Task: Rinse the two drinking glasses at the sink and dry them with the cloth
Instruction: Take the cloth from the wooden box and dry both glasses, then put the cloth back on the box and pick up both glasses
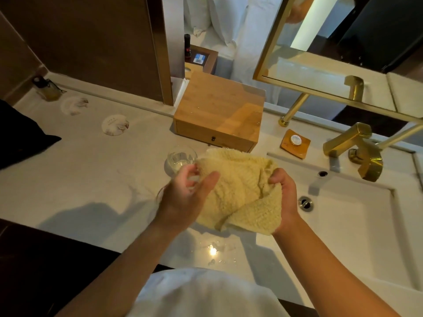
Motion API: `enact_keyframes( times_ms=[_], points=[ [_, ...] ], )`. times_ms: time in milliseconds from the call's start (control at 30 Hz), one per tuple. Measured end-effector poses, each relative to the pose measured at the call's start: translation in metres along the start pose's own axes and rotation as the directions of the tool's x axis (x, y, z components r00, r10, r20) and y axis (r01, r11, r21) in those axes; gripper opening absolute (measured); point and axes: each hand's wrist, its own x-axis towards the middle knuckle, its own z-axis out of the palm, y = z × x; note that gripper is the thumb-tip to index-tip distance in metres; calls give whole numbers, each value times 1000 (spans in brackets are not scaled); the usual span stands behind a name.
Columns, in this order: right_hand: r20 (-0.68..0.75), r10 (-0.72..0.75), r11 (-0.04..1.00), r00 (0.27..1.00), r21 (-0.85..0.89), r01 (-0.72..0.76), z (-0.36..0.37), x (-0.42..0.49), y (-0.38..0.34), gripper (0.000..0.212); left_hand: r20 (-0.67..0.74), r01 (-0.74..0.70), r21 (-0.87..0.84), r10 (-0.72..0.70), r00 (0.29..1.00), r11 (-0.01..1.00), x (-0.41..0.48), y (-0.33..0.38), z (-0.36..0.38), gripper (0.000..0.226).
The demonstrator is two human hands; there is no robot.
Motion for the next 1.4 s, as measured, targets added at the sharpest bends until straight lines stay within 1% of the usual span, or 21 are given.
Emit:
enact_keyframes(
  times_ms=[67, 100, 133, 200, 267, 333, 367, 400, 500, 567, 600, 700, 800, 867, 967, 1033, 1100, 1200, 1267, 1333, 1400],
  points=[
    [58, 12, 1000, 998, -29, -10, 0, 4, 0, 50, 120, 188, -283, -160, 980, 941, 13, 13, 17, 30],
    [85, 36, 999, 996, -41, -32, 1, 5, -2, 51, 109, 224, -332, -199, 974, 916, 19, 14, 22, 24],
    [88, 64, 997, 994, -51, -59, 3, 6, -5, 49, 68, 212, -329, -201, 977, 920, 24, 14, 26, 24],
    [60, 91, 990, 994, -117, -83, 5, 4, -14, 49, -56, 79, -124, -86, 995, 989, 28, 9, 29, 28],
    [-36, 71, 968, 997, -241, -78, 5, 3, -22, 57, -134, -67, 87, 78, 988, 994, 30, 8, 30, 26],
    [-201, 42, 919, 979, -377, -117, 1, 2, -28, 62, -175, -175, 122, 195, 965, 977, 33, 14, 30, 22],
    [-267, 8, 891, 964, -435, -128, -1, 2, -30, 59, -184, -197, 96, 212, 960, 976, 36, 17, 30, 23],
    [-299, -30, 863, 954, -490, -126, -1, 1, -32, 55, -184, -182, 28, 184, 966, 983, 40, 21, 30, 26],
    [-324, -104, 780, 940, -613, -125, 0, 2, -28, 42, -81, -1, -210, -16, 997, 978, 53, 35, 30, 26],
    [-367, -204, 693, 908, -709, -131, -1, 8, -26, 38, -29, 37, -261, -46, 999, 965, 62, 41, 31, 22],
    [-389, -254, 680, 885, -723, -123, -2, 12, -27, 37, -16, 40, -272, -46, 999, 962, 67, 44, 31, 20],
    [-433, -298, 742, 851, -666, -79, -4, 26, -35, 38, -40, 50, -296, -65, 997, 954, 88, 49, 24, 17],
    [-488, -311, 797, 816, -601, -56, -1, 48, -55, 29, -87, 17, -348, -50, 995, 937, 120, 54, 11, 23],
    [-504, -290, 834, 814, -550, -44, 3, 66, -71, 22, -62, 29, -339, -54, 997, 940, 143, 61, 5, 23],
    [-532, -241, 862, 812, -502, -73, 10, 98, -94, 18, -61, 99, -309, -124, 990, 946, 184, 67, 2, 25],
    [-553, -223, 879, 803, -470, -80, 12, 122, -109, 17, -79, 140, -266, -166, 983, 954, 215, 69, 3, 33],
    [-563, -216, 878, 798, -470, -94, 11, 145, -124, 19, -75, 199, -217, -219, 973, 956, 242, 68, 3, 50],
    [-603, -270, 779, 751, -595, -197, 6, 171, -140, 21, -37, 285, -82, -289, 957, 955, 280, 56, 0, 72],
    [-612, -382, 640, 692, -716, -279, -2, 183, -145, 22, -54, 274, 70, -270, 961, 959, 292, 51, 0, 70],
    [-544, -522, 448, 657, -830, -332, -10, 189, -146, 26, -128, 183, 262, -153, 980, 948, 296, 54, -1, 61],
    [-439, -632, 266, 638, -897, -354, -17, 186, -146, 34, -187, 79, 438, 6, 982, 895, 294, 58, -4, 54]
  ],
)
